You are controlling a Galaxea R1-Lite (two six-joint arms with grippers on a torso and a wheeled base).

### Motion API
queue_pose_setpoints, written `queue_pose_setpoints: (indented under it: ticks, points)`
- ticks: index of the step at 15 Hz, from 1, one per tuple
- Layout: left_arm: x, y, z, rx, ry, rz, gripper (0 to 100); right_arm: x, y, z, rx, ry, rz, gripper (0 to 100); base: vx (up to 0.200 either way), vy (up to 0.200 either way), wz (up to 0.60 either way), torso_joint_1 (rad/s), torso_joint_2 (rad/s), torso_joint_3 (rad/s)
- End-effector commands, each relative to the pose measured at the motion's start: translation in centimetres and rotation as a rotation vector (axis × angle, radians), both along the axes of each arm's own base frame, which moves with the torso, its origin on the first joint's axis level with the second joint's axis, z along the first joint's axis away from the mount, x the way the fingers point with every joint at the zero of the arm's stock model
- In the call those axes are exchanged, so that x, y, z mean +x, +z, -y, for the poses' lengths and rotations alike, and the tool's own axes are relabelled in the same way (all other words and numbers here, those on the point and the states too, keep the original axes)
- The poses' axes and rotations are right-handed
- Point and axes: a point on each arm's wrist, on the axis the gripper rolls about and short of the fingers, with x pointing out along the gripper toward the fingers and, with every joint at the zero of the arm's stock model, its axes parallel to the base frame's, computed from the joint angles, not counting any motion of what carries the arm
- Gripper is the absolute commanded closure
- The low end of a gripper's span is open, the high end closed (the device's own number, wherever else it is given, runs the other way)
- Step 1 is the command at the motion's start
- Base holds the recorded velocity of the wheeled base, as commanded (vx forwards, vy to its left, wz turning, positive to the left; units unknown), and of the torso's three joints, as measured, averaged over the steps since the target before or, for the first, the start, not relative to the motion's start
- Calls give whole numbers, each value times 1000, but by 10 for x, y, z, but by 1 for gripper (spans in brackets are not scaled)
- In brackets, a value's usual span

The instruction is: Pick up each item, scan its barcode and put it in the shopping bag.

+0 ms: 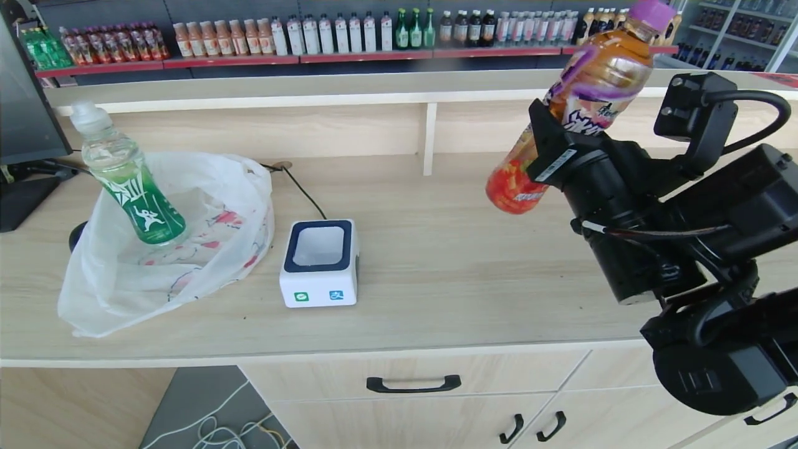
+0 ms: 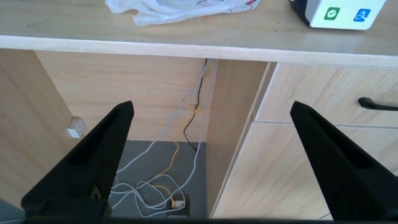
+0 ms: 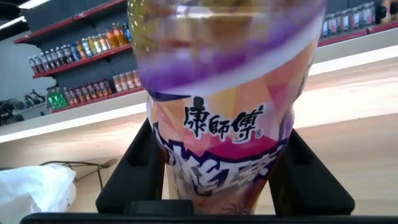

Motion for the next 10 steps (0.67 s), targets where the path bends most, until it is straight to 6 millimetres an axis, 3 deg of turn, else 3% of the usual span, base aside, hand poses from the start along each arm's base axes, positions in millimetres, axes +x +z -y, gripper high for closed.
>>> queue_pose_setpoints:
  ticks: [1, 10]
  points:
    - [0, 0, 0, 1, -1, 0, 0, -3, 0, 2, -4, 0, -4, 100, 0, 200, 0, 22, 17, 2]
    - [0, 0, 0, -2, -1, -1, 0, -12, 1, 8, -22, -6, -7, 100, 0, 200, 0, 0, 2, 1]
